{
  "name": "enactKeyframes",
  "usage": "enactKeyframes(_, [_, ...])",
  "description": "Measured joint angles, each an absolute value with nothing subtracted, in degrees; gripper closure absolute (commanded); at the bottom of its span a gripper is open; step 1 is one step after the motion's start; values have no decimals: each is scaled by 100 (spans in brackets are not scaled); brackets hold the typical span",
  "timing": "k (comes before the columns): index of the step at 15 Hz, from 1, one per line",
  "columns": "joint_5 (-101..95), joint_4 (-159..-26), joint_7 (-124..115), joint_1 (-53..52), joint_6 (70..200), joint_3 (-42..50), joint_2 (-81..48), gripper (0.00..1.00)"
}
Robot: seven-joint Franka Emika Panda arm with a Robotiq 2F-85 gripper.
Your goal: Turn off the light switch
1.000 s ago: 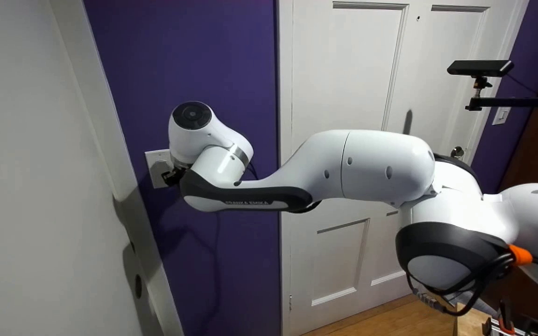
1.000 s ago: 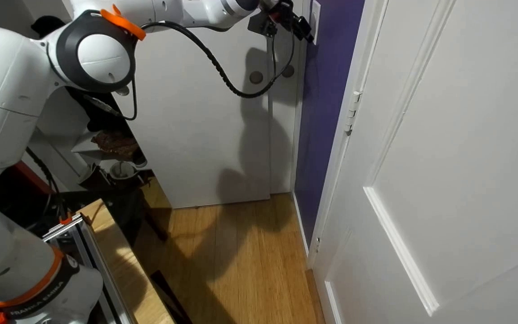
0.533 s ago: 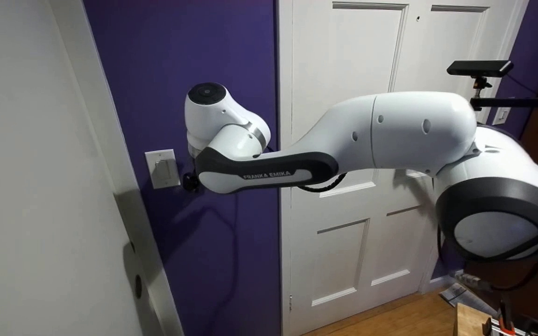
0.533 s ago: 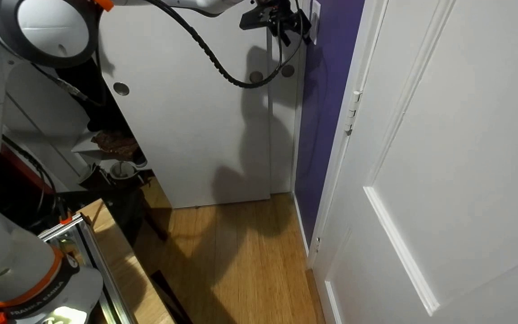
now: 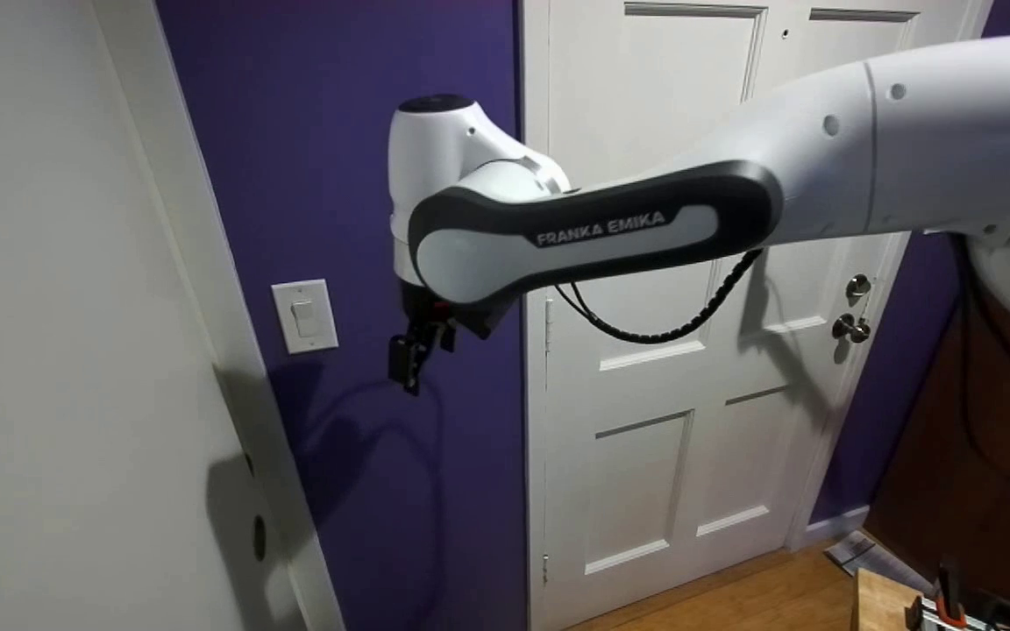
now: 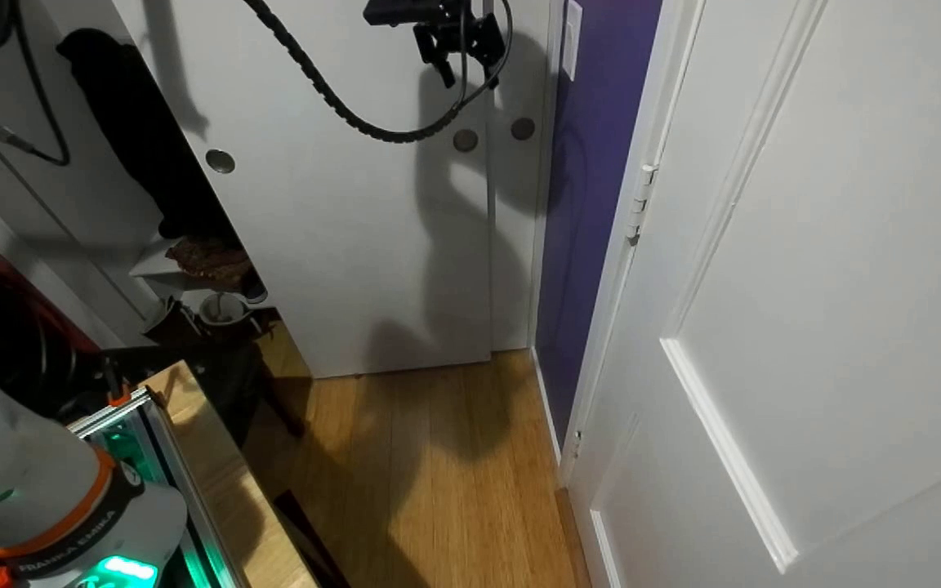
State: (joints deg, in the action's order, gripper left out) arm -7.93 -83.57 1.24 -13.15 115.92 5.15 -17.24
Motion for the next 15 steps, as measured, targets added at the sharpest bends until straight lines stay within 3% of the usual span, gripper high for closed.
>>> enactKeyframes(10, [285,-11004,130,-632,11151,35,523,0])
enactKeyframes(15, [408,-11395,108,-539,11151,16,847,0])
